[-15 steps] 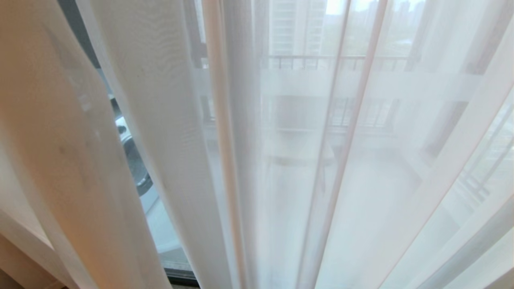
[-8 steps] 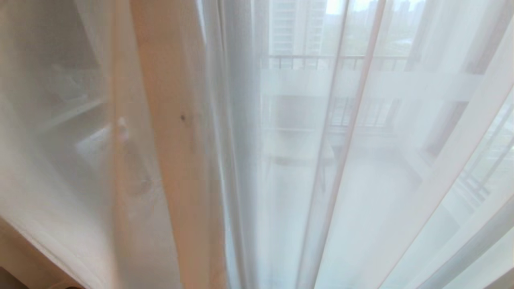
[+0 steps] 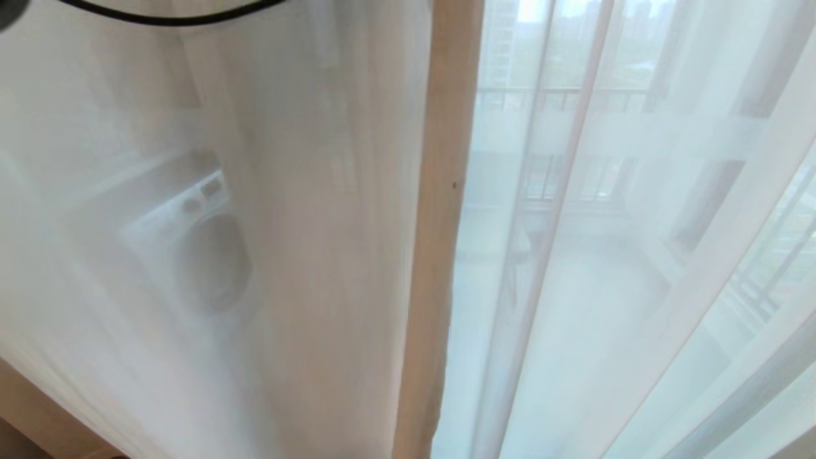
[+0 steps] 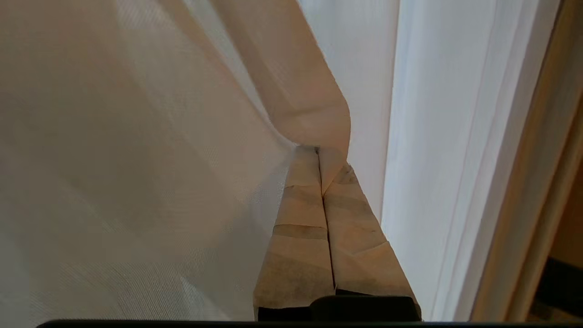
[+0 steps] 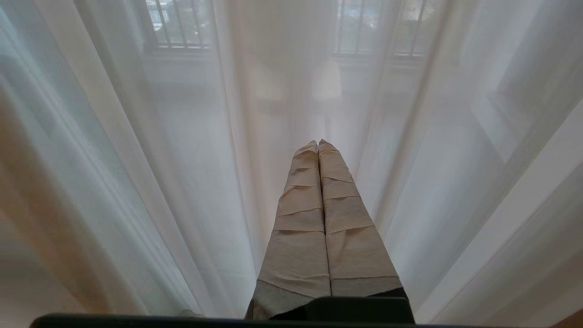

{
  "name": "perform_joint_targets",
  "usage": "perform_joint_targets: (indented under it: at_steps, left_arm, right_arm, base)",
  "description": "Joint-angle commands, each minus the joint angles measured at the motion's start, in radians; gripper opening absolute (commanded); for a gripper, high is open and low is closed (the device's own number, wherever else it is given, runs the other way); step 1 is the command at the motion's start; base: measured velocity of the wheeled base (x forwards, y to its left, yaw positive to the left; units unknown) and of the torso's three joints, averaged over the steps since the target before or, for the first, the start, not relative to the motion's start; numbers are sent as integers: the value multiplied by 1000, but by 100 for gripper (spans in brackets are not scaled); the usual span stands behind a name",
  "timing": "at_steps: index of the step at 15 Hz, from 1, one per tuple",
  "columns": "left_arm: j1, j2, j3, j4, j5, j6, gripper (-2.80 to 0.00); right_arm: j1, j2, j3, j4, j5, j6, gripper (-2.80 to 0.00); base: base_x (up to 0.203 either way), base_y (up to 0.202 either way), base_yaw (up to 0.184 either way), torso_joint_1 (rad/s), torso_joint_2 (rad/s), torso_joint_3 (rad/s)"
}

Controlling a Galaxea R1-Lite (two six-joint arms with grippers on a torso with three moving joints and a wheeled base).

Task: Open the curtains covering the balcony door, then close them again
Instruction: Close the inner curtains on both sides

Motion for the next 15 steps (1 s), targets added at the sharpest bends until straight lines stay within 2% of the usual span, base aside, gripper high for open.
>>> perform_joint_targets:
  at_steps: [1, 10, 15]
  left_arm:
    - [-38, 80, -10, -3, 6, -1, -280]
    - [-169, 229, -10, -5, 5, 1, -280]
    - [-176, 257, -10, -34, 6, 0, -280]
  right_arm:
    - [0, 0, 0, 0, 0, 0, -280]
    - [0, 0, 0, 0, 0, 0, -280]
    - [0, 0, 0, 0, 0, 0, -280]
  base:
    - [0, 0, 0, 0, 0, 0]
    - [0, 0, 0, 0, 0, 0]
    - [0, 0, 0, 0, 0, 0]
